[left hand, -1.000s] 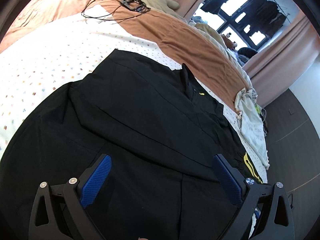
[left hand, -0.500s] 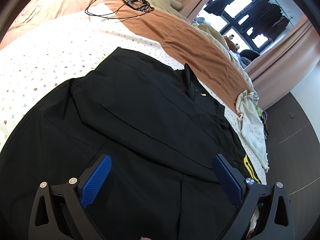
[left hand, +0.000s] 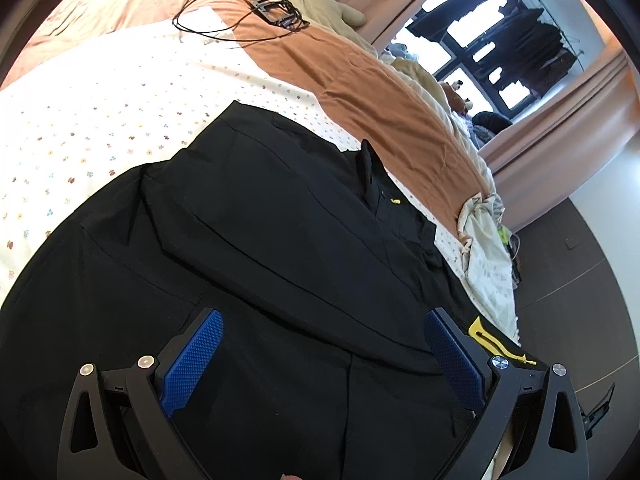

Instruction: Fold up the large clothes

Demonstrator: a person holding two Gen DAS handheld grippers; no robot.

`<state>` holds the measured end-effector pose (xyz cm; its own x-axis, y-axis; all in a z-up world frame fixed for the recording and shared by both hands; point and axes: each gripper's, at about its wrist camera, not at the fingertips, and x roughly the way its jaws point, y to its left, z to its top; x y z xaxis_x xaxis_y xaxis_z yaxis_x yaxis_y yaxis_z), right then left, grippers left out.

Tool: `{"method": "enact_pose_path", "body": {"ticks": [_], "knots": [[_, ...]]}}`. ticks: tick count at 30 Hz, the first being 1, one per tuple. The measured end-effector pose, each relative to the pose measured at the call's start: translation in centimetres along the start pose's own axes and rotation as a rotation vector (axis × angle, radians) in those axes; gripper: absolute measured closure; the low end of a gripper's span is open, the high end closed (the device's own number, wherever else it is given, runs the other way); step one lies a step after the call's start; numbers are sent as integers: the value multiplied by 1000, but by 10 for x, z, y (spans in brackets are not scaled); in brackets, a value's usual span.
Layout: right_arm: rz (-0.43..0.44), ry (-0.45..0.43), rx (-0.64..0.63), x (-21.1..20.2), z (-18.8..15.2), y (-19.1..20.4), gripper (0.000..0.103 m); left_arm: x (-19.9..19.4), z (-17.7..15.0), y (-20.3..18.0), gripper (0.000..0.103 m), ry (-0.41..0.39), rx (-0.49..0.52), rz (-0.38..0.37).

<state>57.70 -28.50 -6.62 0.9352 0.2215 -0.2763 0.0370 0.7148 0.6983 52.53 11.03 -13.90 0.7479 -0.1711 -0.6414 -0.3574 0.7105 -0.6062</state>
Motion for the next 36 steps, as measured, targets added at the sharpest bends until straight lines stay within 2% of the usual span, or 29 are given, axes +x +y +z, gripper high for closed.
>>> {"method": "enact_pose_path", "body": {"ticks": [6, 11, 16, 21, 22, 23, 24, 25, 26, 28, 31, 36], "knots": [[111, 90, -61, 31, -17, 42, 98, -1, 1, 1, 2, 8, -16, -18], [145, 196, -122, 69, -42, 76, 98, -2, 2, 2, 2, 13, -21, -26], [127, 298, -191, 95, -68, 90, 98, -3, 6, 7, 2, 12, -46, -32], [27, 451, -232, 119, -99, 86, 96, -4, 7, 10, 2, 14, -66, -42], [17, 488, -235, 122, -106, 85, 89, -4, 7, 10, 2, 15, -66, -42], [16, 534, -234, 124, -114, 83, 70, -4, 7, 10, 2, 16, -66, -42], [20, 556, -232, 122, -120, 81, 59, -4, 7, 10, 2, 17, -68, -43], [22, 570, -236, 118, -124, 78, 39, -5, 7, 10, 2, 16, -71, -44], [17, 578, -251, 113, -129, 79, 31, -5, 7, 10, 2, 15, -73, -44], [-4, 603, -295, 102, -136, 80, 30, -5, 7, 11, 2, 15, -76, -46], [0, 622, -247, 88, -130, 71, 30, -6, 7, 11, 2, 13, -78, -47], [-24, 518, -116, 64, -97, 49, 30, -7, 7, 13, 2, 12, -83, -44]]}}
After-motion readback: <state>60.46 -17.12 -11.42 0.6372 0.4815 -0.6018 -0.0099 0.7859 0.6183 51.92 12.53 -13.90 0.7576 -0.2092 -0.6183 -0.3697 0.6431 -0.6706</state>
